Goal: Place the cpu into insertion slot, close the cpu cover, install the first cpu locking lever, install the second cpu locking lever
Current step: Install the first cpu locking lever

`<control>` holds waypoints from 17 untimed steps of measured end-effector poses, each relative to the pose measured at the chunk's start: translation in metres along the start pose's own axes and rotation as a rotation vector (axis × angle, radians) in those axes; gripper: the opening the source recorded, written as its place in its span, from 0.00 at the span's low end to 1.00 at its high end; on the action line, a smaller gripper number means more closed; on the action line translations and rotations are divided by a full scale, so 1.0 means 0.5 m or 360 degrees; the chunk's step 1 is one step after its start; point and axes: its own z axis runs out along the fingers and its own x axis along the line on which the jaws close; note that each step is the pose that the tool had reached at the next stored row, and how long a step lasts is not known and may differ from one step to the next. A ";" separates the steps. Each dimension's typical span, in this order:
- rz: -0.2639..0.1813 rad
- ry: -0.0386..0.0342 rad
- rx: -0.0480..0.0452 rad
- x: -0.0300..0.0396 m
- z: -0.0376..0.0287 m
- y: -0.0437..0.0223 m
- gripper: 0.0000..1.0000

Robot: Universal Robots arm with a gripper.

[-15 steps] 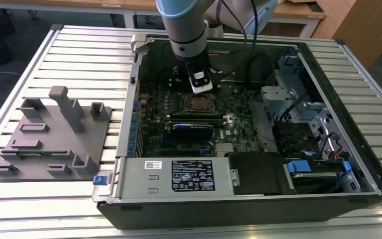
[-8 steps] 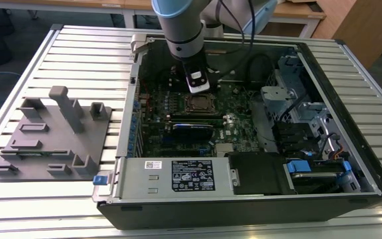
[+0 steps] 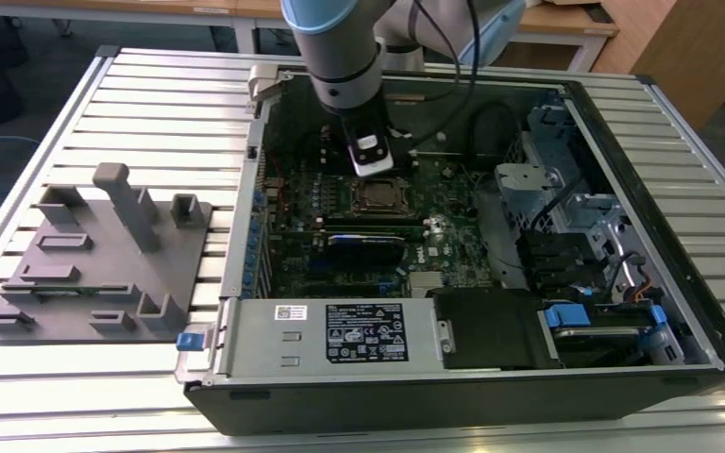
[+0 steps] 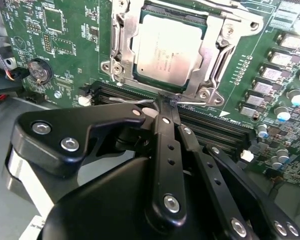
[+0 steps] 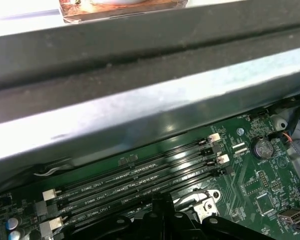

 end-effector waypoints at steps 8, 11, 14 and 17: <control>0.0020 -0.0008 0.0003 0.001 0.000 0.001 0.10; 0.0036 -0.0012 0.0006 0.001 0.001 0.004 0.10; 0.0051 -0.0017 0.0009 -0.001 0.003 0.007 0.10; 0.0066 -0.0021 0.0012 -0.004 0.004 0.011 0.10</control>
